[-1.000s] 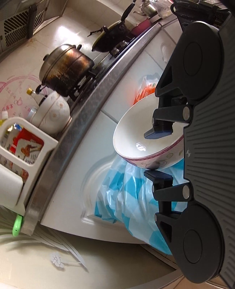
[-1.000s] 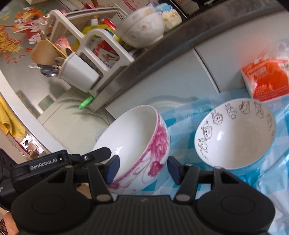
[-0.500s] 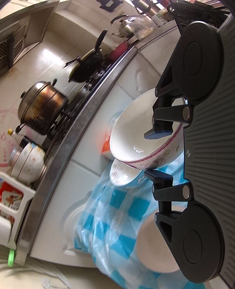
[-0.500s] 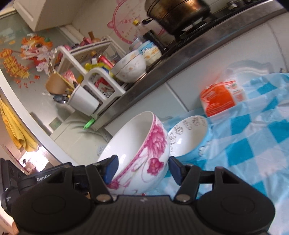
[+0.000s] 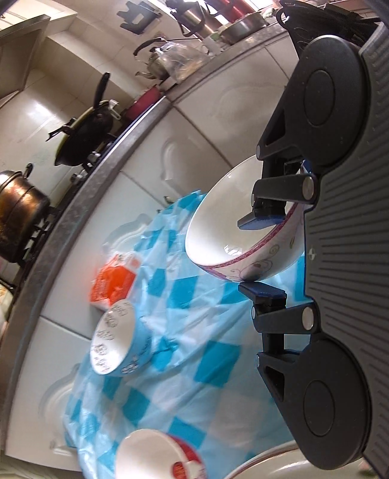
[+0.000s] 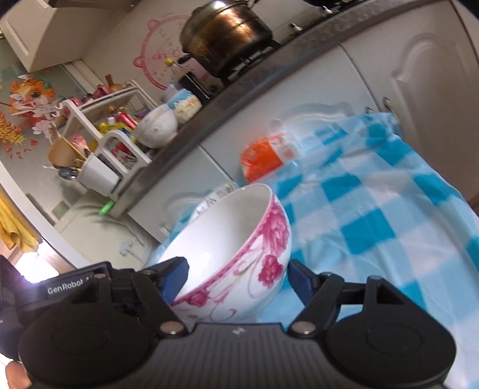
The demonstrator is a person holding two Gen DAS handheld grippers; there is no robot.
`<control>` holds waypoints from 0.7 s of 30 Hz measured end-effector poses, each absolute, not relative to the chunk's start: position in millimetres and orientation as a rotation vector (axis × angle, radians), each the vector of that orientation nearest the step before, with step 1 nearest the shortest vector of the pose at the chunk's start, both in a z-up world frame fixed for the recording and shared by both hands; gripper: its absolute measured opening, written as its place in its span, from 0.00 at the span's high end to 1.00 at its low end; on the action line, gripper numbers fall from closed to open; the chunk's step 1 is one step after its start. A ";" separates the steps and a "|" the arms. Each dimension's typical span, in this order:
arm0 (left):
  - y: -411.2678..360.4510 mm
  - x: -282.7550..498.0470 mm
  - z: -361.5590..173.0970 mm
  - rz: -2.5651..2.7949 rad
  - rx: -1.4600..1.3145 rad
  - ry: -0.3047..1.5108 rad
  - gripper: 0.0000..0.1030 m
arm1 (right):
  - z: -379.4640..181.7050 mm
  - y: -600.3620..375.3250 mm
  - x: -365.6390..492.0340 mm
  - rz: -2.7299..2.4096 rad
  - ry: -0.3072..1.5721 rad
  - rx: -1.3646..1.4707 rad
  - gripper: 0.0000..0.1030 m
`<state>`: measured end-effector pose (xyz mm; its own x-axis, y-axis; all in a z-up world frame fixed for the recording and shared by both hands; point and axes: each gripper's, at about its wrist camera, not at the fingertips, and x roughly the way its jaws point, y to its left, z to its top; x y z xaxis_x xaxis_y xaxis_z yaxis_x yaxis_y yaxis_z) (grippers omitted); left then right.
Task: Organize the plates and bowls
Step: 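Lift the pink-flower bowl off the cloth with both tools, then lower the pink-flower bowl onto the cloth and open both tools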
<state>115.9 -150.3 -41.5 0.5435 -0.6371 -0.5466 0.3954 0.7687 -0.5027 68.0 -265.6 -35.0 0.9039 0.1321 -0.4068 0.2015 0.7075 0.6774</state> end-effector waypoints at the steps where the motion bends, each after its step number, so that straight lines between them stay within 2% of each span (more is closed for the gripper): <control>1: -153.2 112.7 -47.3 -0.629 -0.341 0.795 0.61 | -39.6 -268.7 61.6 -0.050 0.454 0.803 0.28; 6: -165.9 108.4 -63.6 -0.626 -0.335 0.841 0.61 | -55.6 -277.4 38.8 -0.090 0.474 0.823 0.28; 21: -178.2 93.8 -76.2 -0.617 -0.284 0.831 0.63 | -73.1 -280.2 20.2 -0.092 0.486 0.821 0.29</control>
<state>93.8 -178.2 -76.2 0.5138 -0.6126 -0.6007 0.3984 0.7904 -0.4653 20.2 -280.2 -73.1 0.8870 0.1064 -0.4494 0.2627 0.6841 0.6804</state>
